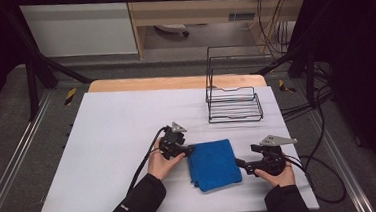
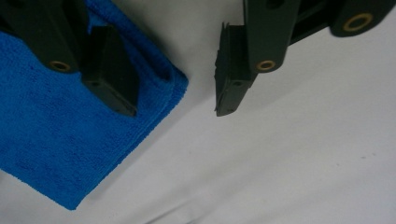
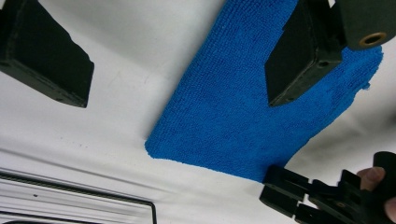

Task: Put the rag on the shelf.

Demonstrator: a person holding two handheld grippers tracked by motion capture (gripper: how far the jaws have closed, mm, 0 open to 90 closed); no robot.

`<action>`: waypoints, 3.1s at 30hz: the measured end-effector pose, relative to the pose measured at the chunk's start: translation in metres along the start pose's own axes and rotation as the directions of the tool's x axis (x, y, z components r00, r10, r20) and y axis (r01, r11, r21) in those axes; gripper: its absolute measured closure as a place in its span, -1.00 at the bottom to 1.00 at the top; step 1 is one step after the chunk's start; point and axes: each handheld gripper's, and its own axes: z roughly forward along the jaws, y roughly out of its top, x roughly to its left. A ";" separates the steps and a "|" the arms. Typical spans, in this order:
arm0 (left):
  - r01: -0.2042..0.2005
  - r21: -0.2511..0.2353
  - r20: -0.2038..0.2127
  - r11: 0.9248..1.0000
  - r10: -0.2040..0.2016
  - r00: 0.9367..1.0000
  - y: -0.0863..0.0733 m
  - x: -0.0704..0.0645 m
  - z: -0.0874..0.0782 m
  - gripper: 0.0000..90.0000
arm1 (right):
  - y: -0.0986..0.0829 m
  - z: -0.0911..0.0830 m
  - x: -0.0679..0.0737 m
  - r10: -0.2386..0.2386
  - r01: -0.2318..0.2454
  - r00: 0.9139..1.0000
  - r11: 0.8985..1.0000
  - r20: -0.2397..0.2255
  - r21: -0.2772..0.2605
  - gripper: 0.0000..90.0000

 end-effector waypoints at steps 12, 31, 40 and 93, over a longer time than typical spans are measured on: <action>0.037 0.024 0.026 0.999 -0.038 0.999 0.000 0.000 0.011 0.42 | 0.004 0.005 -0.002 0.019 -0.018 1.000 1.000 -0.002 0.007 -0.72; 0.032 0.020 0.031 0.999 -0.033 0.999 -0.002 -0.009 0.013 0.84 | 0.029 0.044 -0.010 0.024 -0.026 0.997 0.999 0.069 0.037 -0.40; 0.024 0.008 0.020 1.000 -0.024 1.000 -0.003 -0.011 0.014 0.84 | 0.034 0.066 -0.020 0.042 -0.048 0.997 0.993 0.063 0.105 0.11; 0.046 -0.251 0.130 0.967 -0.014 0.991 0.003 -0.019 -0.042 0.88 | 0.050 0.015 0.009 0.010 -0.009 1.000 0.999 0.006 -0.040 0.91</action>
